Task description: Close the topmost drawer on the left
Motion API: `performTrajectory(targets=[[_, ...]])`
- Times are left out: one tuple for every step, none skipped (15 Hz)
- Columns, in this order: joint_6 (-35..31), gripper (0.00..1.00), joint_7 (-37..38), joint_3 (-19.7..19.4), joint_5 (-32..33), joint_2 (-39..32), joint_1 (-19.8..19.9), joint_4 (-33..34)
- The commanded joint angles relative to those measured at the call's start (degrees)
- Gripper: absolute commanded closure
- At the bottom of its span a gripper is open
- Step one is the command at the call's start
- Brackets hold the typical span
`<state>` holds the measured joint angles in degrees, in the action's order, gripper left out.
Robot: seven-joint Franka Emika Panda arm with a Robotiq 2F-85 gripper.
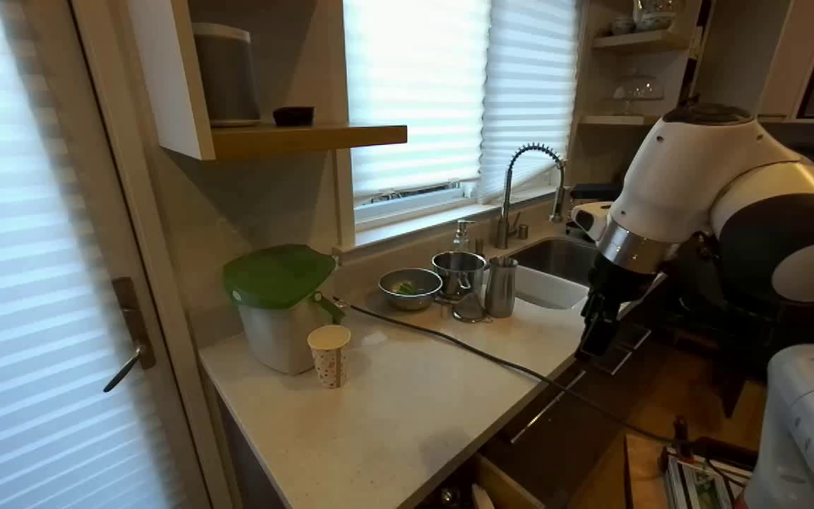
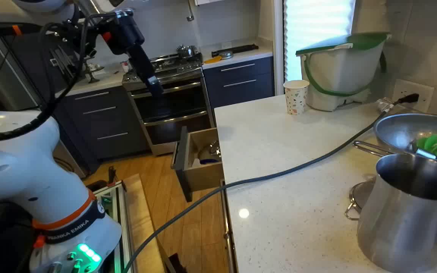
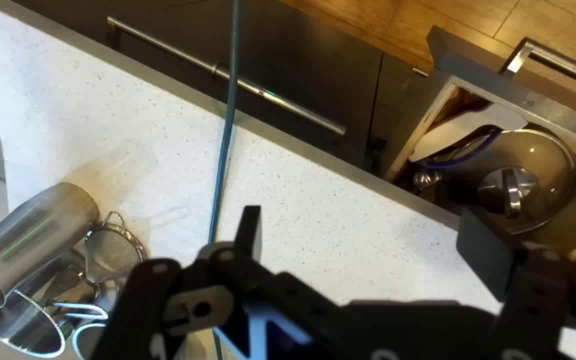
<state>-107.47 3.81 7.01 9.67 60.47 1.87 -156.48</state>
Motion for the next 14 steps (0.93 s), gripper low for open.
performTrajectory(targets=[[0.2,0.00,0.6,-0.5,0.6,-0.2,-0.8,0.2],[0.2,0.00,0.6,-0.5,0.6,-0.2,-0.8,0.2],[0.2,0.00,0.6,-0.5,0.6,-0.2,-0.8,0.2],[0.2,0.00,0.6,-0.5,0.6,-0.2,-0.8,0.2],[0.2,0.00,0.6,-0.5,0.6,-0.2,-0.8,0.2],[0.2,0.00,0.6,-0.5,0.6,-0.2,-0.8,0.2],[-1.1,0.00,-0.1,-1.5,-1.7,-0.8,-2.4,0.0],[-3.2,0.00,-1.4,-2.0,-4.1,-1.9,-4.9,-0.6],[-5.2,0.00,-2.2,-1.6,-6.1,-3.0,-6.6,-1.1],[-7.4,0.00,-2.5,-0.7,-8.1,-4.6,-8.3,-1.6],[-8.7,0.00,-3.3,-0.2,-10.0,-6.5,-10.1,-0.9],[-11.0,0.00,-3.7,0.6,-11.8,-9.0,-12.2,-0.9],[-12.3,0.00,-4.5,1.0,-13.3,-10.8,-14.2,-1.1],[-14.7,0.00,-5.4,1.4,-14.7,-13.6,-16.1,-1.3]])
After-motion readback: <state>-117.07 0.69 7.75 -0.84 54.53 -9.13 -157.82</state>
